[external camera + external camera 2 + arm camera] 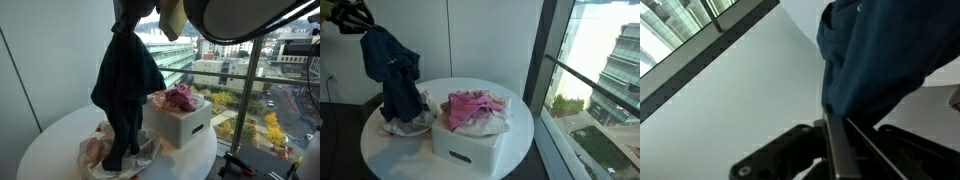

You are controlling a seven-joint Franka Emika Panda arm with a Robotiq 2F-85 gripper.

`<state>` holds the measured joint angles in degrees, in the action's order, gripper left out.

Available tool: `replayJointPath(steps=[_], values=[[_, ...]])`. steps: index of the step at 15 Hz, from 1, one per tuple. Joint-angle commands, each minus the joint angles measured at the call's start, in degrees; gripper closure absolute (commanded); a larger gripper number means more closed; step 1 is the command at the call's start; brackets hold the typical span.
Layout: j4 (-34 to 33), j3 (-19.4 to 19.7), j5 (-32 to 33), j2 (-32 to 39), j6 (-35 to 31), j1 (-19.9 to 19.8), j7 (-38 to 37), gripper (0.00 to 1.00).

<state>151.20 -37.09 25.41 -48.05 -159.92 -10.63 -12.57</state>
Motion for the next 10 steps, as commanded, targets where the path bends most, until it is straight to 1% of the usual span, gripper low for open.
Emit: replayJointPath(steps=[1, 3, 4, 5, 6, 7, 10], values=[[-0.67, 0.74, -2.50, 3.48, 0.55, 4.54, 1.11, 0.95], [-0.78, 0.44, -2.60, 4.43, 0.44, 5.71, 0.94, 0.96], [-0.78, 0.13, -2.38, 5.38, 0.47, 5.24, 0.58, 0.95], [-0.50, -0.95, -1.32, 6.05, -0.17, 3.14, -0.52, 0.95], [-0.24, -1.40, -0.64, 6.81, -0.58, 1.99, -0.81, 0.95], [0.01, -2.42, 0.16, 7.53, -0.99, -0.25, -1.77, 0.95], [-0.34, -4.43, 1.38, 12.16, -0.78, -5.28, -3.03, 0.98]])
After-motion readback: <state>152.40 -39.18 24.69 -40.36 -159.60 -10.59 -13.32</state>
